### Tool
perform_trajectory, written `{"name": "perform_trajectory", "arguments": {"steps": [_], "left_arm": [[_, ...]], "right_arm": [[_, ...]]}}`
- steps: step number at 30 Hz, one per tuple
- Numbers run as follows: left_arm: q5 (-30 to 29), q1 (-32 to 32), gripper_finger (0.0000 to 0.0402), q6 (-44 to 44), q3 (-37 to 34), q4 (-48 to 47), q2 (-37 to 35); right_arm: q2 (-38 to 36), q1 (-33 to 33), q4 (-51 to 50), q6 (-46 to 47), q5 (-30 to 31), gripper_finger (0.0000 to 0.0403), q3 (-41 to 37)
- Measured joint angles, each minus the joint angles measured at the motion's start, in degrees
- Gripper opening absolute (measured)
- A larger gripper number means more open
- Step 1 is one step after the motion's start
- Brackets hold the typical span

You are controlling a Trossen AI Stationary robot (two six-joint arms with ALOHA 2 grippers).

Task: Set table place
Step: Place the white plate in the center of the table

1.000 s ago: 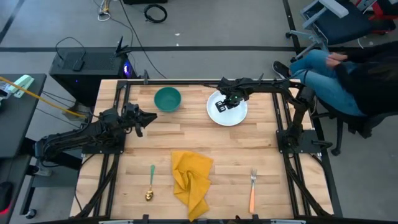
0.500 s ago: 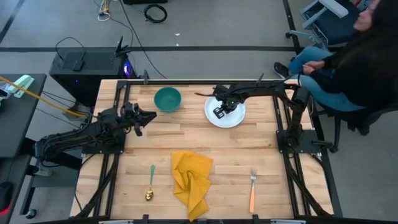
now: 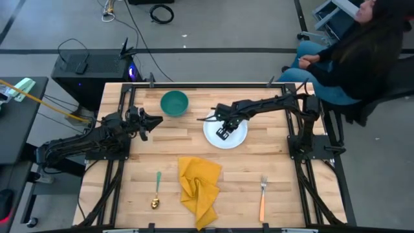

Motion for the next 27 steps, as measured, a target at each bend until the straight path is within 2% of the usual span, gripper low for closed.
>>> {"name": "perform_trajectory", "arguments": {"steps": [10, 19, 27], "left_arm": [[-2.89, 0.00, 0.0076, -1.11, 0.00, 1.35, -0.02], [-3.04, 0.00, 0.0081, -1.07, 0.00, 2.63, 0.00], [-3.03, -0.04, 0.0080, -0.75, 0.00, 3.68, 0.00]], "right_arm": [[0.78, 4.47, 4.00, -2.45, -2.50, 0.0002, 0.07], [0.54, 3.96, 4.06, -4.35, -2.73, 0.0002, 0.39], [-2.53, 3.30, 1.46, -2.93, -2.40, 0.0011, 0.44]]}}
